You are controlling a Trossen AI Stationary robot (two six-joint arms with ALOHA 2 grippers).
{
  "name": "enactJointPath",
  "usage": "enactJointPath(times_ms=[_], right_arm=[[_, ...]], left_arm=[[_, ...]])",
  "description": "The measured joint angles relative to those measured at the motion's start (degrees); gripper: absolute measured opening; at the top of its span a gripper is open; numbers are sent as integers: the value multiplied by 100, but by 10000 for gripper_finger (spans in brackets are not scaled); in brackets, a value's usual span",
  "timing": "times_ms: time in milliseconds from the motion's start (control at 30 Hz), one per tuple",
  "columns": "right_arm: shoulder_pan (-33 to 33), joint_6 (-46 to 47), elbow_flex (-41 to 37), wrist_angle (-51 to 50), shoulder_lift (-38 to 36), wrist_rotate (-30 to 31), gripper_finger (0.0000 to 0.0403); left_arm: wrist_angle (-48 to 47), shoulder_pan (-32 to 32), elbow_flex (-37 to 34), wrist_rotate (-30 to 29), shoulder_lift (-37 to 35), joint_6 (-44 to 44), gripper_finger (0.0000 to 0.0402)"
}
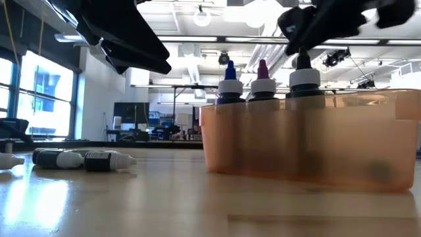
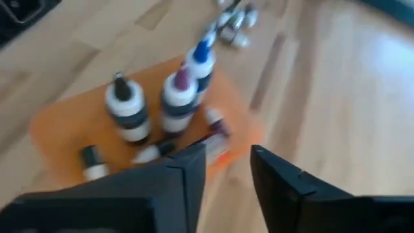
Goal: Pick & Place food coloring
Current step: Adjust the orange bin
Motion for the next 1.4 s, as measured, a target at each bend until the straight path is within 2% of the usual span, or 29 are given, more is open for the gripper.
enactJointPath(times_ms=[167,300,433,600,700,800,1067,1400], right_arm=[[267,1068,0,-364,168,-215,155],[438,1919,0,-448,419,-391,174],[564,2368,0,-382,755,-732,174],[614,2829,0,-446,1309,-826,162],[599,2873,15,-401,1604,-1146,155],[599,2876,19,-423,1792,-1195,154],[420,2589,-7,-902,1881,-544,170],[28,2286,6,-1828,1862,-354,170]], left_arm=[[37,0,0,-119,0,-20,137],[42,1,0,-228,0,-14,137],[40,2,0,-249,0,-12,137],[42,0,0,-249,0,0,137],[41,0,0,-249,0,0,137],[37,0,0,-247,0,2,137],[4,0,0,-243,0,0,137],[4,0,0,-241,0,0,137]])
